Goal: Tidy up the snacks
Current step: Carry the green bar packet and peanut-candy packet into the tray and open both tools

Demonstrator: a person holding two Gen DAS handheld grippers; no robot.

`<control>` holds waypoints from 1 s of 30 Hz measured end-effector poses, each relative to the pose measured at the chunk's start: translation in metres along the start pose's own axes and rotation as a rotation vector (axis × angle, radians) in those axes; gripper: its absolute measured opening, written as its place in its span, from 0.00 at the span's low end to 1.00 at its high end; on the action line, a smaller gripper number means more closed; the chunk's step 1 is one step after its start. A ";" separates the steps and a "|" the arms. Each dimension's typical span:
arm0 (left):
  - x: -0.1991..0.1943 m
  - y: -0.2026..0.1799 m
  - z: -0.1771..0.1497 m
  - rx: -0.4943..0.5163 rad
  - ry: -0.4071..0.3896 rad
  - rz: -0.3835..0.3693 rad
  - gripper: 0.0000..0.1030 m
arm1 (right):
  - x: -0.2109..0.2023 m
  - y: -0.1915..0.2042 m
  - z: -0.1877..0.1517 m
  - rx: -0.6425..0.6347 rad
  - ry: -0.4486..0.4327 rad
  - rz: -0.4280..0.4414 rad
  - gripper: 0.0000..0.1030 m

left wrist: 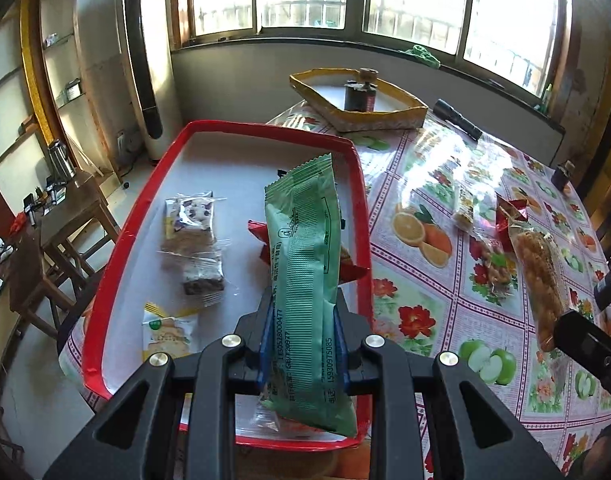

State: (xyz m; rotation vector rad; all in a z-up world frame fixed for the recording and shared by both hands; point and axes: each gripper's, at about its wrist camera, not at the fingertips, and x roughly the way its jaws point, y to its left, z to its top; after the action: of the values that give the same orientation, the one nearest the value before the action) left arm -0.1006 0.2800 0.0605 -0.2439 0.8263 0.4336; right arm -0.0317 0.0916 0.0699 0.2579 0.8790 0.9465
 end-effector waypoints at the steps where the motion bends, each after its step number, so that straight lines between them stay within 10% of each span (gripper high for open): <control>1: 0.000 0.001 0.000 -0.004 -0.001 0.003 0.24 | 0.001 0.000 0.000 -0.001 0.003 0.001 0.34; 30: 0.024 0.065 0.012 -0.132 0.028 0.054 0.24 | 0.099 0.041 0.029 -0.051 0.107 0.079 0.34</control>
State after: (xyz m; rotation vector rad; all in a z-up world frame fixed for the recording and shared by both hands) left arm -0.1086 0.3489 0.0479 -0.3509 0.8341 0.5371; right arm -0.0069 0.1992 0.0579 0.2007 0.9473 1.0621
